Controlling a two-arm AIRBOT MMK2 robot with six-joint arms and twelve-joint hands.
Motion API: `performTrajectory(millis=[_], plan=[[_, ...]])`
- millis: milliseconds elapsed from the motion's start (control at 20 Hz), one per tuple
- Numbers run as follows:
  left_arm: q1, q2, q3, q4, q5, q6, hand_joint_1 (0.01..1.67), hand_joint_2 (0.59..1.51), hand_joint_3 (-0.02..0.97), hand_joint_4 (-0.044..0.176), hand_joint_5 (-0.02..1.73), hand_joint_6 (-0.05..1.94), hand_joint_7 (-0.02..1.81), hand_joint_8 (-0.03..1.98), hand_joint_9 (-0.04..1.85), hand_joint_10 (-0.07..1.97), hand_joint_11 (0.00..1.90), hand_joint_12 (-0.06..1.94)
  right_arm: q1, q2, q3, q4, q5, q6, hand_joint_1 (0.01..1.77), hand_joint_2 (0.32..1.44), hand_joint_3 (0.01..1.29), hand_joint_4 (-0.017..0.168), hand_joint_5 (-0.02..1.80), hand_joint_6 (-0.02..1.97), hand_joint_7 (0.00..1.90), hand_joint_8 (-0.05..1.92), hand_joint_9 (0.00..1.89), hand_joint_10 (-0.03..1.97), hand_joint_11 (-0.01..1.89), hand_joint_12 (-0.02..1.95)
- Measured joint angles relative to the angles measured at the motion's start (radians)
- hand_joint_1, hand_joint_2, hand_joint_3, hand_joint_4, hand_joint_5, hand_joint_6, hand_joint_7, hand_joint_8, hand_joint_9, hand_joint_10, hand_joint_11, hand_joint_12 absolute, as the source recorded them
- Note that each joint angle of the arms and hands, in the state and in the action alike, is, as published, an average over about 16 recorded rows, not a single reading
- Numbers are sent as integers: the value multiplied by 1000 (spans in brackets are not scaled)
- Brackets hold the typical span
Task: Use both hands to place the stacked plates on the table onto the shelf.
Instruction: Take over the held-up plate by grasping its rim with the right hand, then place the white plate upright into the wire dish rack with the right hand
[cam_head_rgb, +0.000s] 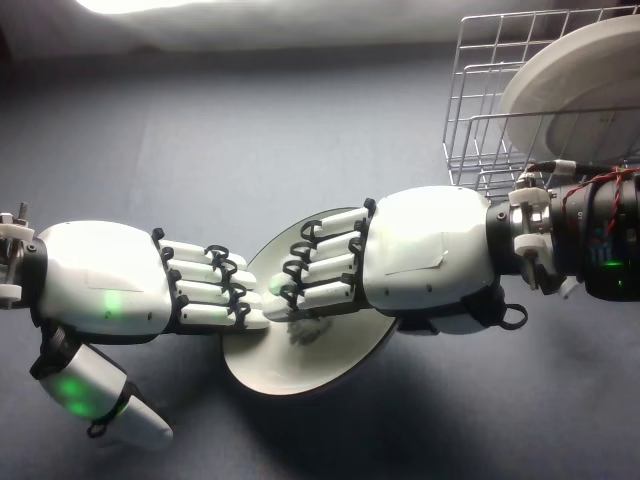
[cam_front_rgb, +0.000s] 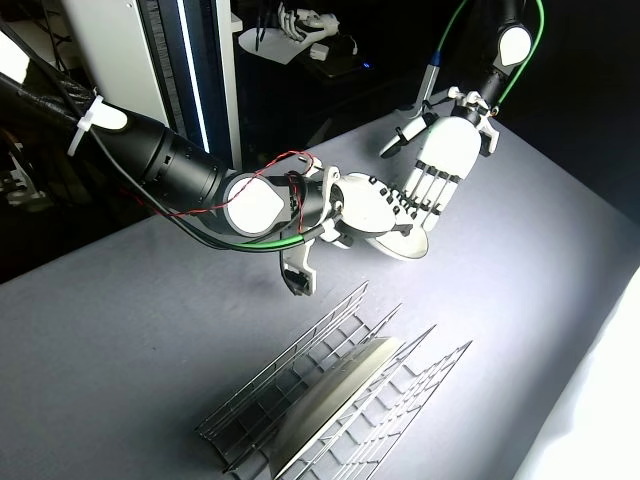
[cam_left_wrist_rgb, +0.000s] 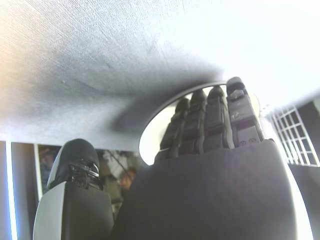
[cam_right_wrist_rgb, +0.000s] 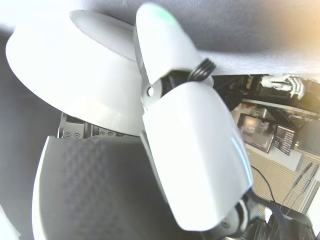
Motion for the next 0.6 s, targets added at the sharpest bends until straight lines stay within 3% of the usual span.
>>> performTrajectory(millis=[300,600], plan=[[-3,-1,0,4,1,-1,14,1119,15,-11,-2,-33,1,-5,-22,-37,9,-28,0,0,0,9,16,-8,1291,1144,14,-3,432,317,451,338,434,625,326,1298],[-44,9,-9,27,2,-4,14,1121,15,-9,11,-25,6,-3,-14,-34,13,-4,6,2,-1,16,39,-16,1267,1064,13,-5,630,654,680,672,677,1047,640,1389]])
